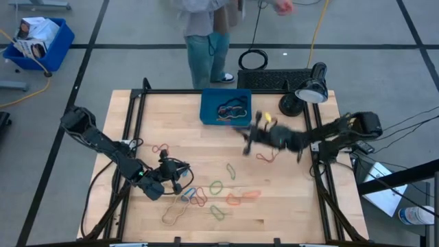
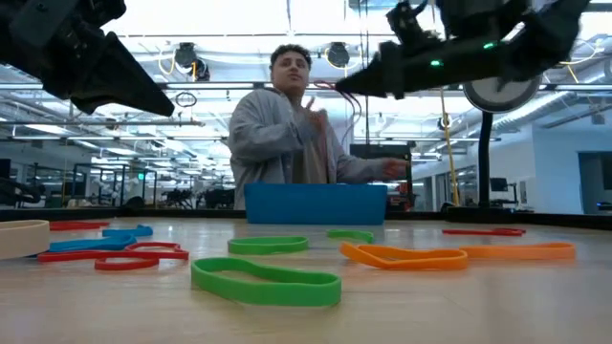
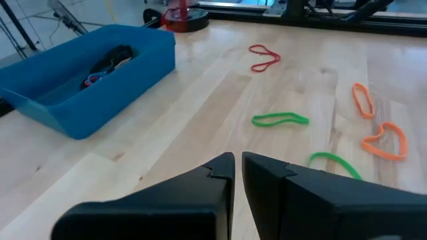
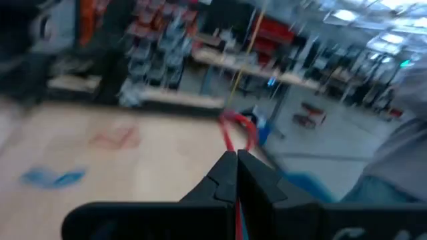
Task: Pick and place rubber bands into bin
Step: Put the red rubber band into the blue bin
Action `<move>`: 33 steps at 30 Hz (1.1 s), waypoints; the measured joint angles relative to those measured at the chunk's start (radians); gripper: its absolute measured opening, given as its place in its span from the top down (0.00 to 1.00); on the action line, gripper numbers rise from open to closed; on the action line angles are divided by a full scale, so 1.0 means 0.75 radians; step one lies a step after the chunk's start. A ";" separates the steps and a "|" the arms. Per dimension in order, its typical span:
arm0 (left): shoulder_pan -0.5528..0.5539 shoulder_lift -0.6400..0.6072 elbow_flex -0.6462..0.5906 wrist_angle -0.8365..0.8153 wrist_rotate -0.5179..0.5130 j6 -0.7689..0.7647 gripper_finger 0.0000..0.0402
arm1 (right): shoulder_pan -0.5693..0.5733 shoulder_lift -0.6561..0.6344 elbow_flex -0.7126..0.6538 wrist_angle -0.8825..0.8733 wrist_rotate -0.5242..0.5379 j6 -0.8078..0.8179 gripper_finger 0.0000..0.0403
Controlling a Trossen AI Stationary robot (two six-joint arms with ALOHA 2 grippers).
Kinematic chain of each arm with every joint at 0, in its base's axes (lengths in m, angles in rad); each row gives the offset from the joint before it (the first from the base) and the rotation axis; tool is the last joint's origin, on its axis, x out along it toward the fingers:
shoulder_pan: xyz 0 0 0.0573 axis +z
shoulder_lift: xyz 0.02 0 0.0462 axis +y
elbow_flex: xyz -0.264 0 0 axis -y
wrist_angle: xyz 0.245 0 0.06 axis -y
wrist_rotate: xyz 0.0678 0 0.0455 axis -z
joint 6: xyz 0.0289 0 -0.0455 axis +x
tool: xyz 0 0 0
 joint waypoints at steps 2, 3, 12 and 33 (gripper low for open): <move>0.001 0.000 0.000 0.003 0.000 0.011 0.91 | -0.154 0.007 0.032 -0.018 -0.120 0.020 1.00; 0.001 0.000 0.000 0.002 0.001 0.011 0.91 | -0.223 0.021 0.056 -0.039 -0.165 0.035 1.00; 0.002 0.000 0.000 0.002 0.001 0.020 0.91 | -0.609 0.282 0.247 -0.091 -0.378 0.199 0.99; 0.000 0.000 0.001 -0.008 0.015 -0.019 0.91 | -0.486 -0.151 0.319 -1.491 -0.375 0.155 0.53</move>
